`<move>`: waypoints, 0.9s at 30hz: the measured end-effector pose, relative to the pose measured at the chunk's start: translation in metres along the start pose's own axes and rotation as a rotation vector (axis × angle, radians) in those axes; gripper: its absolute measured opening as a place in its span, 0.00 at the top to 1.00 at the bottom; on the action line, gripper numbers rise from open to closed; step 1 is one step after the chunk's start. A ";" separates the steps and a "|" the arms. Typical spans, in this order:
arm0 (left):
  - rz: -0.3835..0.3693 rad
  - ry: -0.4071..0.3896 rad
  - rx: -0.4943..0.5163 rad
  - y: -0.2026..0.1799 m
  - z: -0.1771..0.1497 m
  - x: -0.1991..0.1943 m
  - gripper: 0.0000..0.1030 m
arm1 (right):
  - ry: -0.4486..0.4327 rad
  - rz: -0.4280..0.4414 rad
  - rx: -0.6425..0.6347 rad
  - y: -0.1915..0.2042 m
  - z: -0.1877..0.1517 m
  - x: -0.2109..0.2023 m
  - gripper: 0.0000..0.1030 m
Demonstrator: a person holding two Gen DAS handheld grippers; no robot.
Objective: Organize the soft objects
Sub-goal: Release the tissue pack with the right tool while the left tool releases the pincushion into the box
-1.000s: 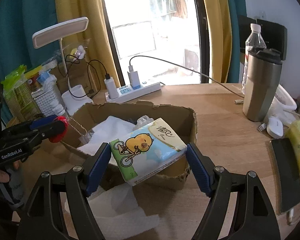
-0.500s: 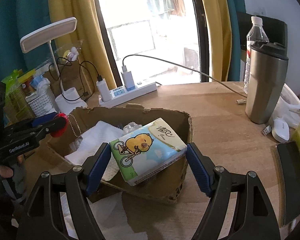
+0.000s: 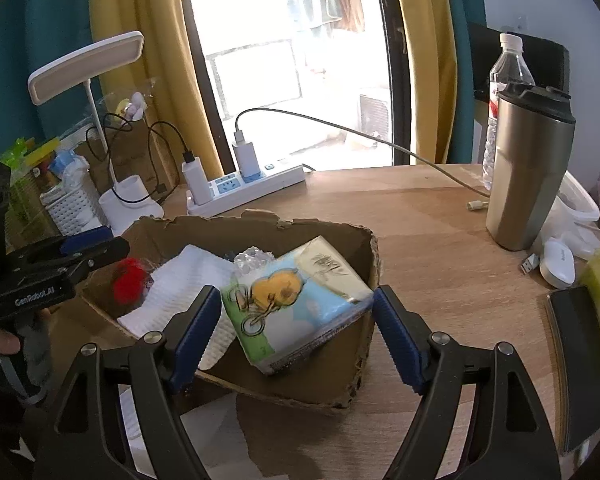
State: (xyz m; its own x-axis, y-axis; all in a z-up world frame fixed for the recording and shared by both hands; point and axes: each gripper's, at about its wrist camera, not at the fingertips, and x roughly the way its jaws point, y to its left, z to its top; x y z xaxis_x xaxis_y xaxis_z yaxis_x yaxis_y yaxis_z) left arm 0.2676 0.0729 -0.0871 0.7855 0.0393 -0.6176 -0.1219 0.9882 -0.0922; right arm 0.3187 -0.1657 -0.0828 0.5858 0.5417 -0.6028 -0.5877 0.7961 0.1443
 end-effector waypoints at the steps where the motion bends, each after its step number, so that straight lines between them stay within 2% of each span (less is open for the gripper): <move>1: -0.002 -0.003 0.003 -0.001 0.000 -0.001 0.36 | 0.001 0.000 0.002 0.001 0.000 0.000 0.21; 6: -0.016 -0.022 0.004 -0.003 0.000 -0.010 0.35 | -0.011 -0.013 -0.011 0.005 -0.001 -0.007 0.14; 27: -0.048 -0.093 -0.012 -0.006 -0.022 -0.066 0.33 | -0.060 -0.040 -0.066 0.039 -0.017 -0.055 0.14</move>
State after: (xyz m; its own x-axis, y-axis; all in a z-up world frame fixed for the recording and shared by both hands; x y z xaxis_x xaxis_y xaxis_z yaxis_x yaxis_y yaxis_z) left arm 0.2030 0.0611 -0.0625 0.8434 0.0057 -0.5373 -0.0891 0.9876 -0.1294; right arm 0.2537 -0.1696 -0.0575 0.6407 0.5265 -0.5588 -0.5975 0.7990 0.0678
